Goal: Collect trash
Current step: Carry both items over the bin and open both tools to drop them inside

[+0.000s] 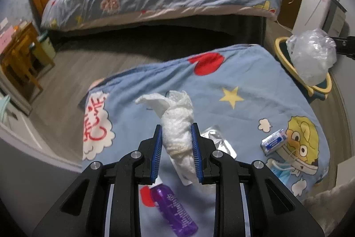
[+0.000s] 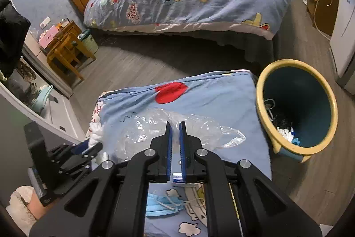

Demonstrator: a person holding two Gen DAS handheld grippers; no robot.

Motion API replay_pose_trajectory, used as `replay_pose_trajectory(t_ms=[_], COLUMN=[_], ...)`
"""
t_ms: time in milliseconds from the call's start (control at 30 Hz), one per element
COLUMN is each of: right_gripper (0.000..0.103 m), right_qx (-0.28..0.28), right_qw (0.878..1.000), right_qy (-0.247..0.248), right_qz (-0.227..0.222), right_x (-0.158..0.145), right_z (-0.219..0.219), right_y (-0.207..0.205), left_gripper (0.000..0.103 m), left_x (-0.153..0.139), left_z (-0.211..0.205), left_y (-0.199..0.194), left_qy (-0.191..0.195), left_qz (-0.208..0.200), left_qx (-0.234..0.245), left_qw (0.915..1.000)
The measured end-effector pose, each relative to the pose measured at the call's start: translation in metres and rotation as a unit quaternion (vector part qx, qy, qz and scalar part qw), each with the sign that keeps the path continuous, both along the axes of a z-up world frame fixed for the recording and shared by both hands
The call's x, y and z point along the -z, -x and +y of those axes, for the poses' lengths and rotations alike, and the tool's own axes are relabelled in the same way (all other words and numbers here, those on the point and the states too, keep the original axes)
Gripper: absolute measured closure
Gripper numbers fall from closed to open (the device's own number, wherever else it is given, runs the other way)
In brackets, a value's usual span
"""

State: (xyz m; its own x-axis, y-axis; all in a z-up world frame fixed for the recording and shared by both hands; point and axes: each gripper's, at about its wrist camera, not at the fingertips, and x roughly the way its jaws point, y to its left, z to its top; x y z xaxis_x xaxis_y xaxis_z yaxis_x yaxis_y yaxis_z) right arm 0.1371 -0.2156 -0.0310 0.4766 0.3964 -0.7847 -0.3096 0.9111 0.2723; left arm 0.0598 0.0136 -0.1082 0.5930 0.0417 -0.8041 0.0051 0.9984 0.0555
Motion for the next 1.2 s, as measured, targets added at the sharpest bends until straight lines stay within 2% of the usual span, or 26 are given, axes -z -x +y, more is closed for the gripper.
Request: replay_pose_trajectory(t_ms=[367,700,833,967,1200], right_gripper=[0.097,0.097,0.097,0.097,0.097], right_qx=[0.038,0.059,0.072,0.106,0.198], right_qw=[0.999,0.998,0.997,0.994,0.98], right_qy=[-0.007,-0.005,0.001,0.013,-0.012], right_qz=[-0.014,-0.022,-0.022,-0.016,0.016], right_x=[-0.01,-0.016,-0.013,-0.003,0.023], right_z=[-0.029,-0.048,-0.059,-0.085,-0.161], right_y=[-0.006,-0.013,-0.021,-0.04,-0.064], left_gripper=[0.076,0.076,0.076,0.076,0.076], left_x=[-0.01,-0.028,-0.038,-0.044,-0.047], left_z=[-0.017,-0.048,-0.067,-0.089,-0.141], left_y=[0.002,0.003,-0.002,-0.013,-0.037], left_qy=[0.008,0.013,0.003,0.014,0.028], left_qz=[-0.013,-0.035,-0.046,-0.044,-0.041], left_qx=[0.022,0.066,0.087,0.108,0.149], left_qw=[0.9996,0.9971,0.9951,0.9931,0.9876])
